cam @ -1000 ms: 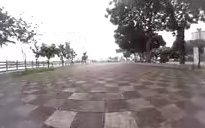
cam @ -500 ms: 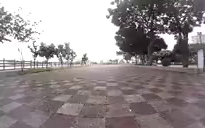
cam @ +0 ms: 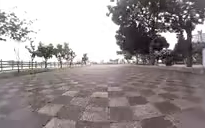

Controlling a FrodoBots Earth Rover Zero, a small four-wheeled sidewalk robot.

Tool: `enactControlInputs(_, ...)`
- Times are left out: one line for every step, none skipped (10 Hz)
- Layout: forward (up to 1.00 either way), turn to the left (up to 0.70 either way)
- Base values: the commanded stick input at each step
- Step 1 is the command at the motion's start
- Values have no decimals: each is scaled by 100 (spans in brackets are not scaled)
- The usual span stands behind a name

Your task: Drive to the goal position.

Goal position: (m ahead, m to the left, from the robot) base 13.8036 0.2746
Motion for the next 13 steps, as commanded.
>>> enactControlInputs(100, 0)
enactControlInputs(100, -3)
enactControlInputs(100, -22)
enactControlInputs(100, -30)
enactControlInputs(100, -5)
enactControlInputs(100, 0)
enactControlInputs(100, 0)
enactControlInputs(100, 0)
enactControlInputs(100, 0)
enactControlInputs(100, 0)
enactControlInputs(100, 0)
enactControlInputs(100, 0)
enactControlInputs(100, 0)
